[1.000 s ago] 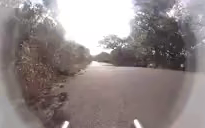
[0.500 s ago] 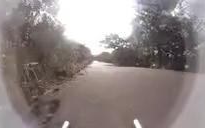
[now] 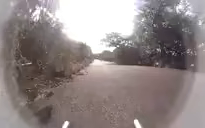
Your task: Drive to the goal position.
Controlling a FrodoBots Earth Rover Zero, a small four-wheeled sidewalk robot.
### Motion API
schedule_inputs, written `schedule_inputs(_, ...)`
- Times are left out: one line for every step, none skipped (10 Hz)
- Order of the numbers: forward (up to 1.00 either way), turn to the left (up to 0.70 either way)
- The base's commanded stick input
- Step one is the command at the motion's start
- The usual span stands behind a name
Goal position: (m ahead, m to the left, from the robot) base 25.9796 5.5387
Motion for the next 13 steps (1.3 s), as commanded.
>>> schedule_inputs(0.70,0.00)
schedule_inputs(0.70,0.00)
schedule_inputs(0.70,0.00)
schedule_inputs(0.70,0.00)
schedule_inputs(0.70,0.00)
schedule_inputs(0.70,0.00)
schedule_inputs(0.70,0.00)
schedule_inputs(0.70,0.00)
schedule_inputs(0.70,0.00)
schedule_inputs(0.70,0.00)
schedule_inputs(0.70,0.00)
schedule_inputs(0.70,0.00)
schedule_inputs(0.70,0.00)
